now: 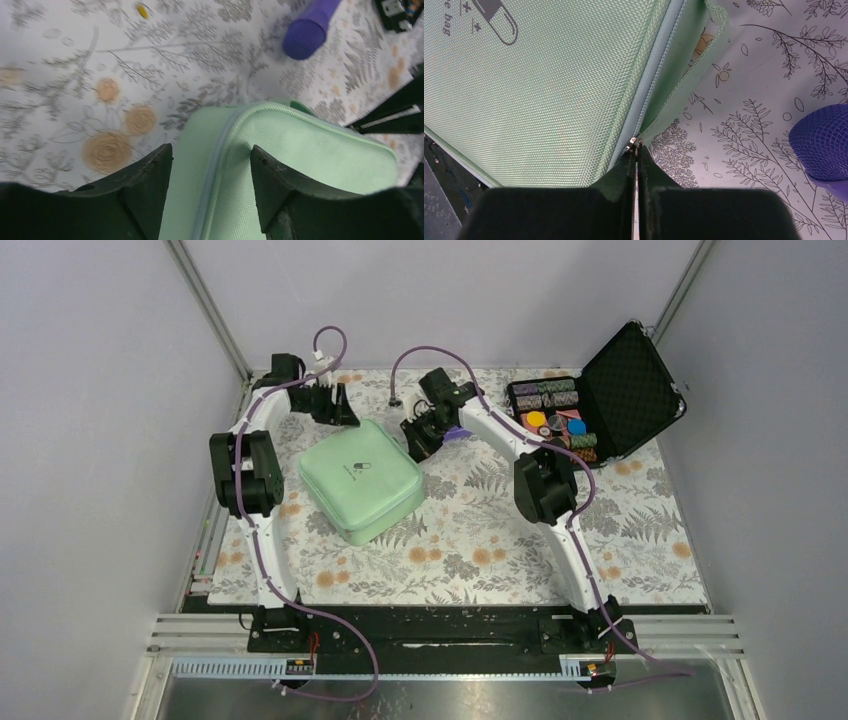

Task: Organize the medicine kit

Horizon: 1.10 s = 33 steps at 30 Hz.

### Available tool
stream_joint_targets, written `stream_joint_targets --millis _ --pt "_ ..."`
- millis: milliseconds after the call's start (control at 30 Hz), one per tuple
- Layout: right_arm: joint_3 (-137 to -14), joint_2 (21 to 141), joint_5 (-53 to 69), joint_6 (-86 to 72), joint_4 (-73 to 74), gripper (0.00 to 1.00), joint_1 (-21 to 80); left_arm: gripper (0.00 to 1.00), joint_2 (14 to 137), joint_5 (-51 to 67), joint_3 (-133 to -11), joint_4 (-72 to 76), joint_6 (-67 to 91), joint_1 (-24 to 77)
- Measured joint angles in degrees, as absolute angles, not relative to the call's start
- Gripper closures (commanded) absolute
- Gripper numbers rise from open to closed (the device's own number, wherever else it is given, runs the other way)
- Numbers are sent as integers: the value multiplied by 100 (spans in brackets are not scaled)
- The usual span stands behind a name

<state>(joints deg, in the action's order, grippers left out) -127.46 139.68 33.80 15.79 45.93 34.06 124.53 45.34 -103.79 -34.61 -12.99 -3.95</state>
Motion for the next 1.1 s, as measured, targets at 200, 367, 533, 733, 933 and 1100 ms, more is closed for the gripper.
stream_joint_targets --millis 200,367,533,733,933,1100 --pt "-12746 13968 3402 1584 4598 100 3406 46 12569 5087 -10488 -4331 -1533 -414" --pt "-12744 13968 3514 1584 4705 100 3409 81 12573 5004 -10506 -4628 -2060 -414" --pt "-12733 13968 3564 1619 4842 100 3409 100 12575 4917 -10514 -4880 -2405 -451" --pt "-12532 13900 3610 1841 4718 100 3409 100 12613 4856 -10630 -5015 -2482 -456" --pt "-11515 13277 3614 2327 4388 100 3413 100 12724 4803 -10855 -5280 -2429 -526" --pt "-10370 12562 3625 2757 4191 100 3415 100 12779 4810 -10916 -5439 -2416 -644"
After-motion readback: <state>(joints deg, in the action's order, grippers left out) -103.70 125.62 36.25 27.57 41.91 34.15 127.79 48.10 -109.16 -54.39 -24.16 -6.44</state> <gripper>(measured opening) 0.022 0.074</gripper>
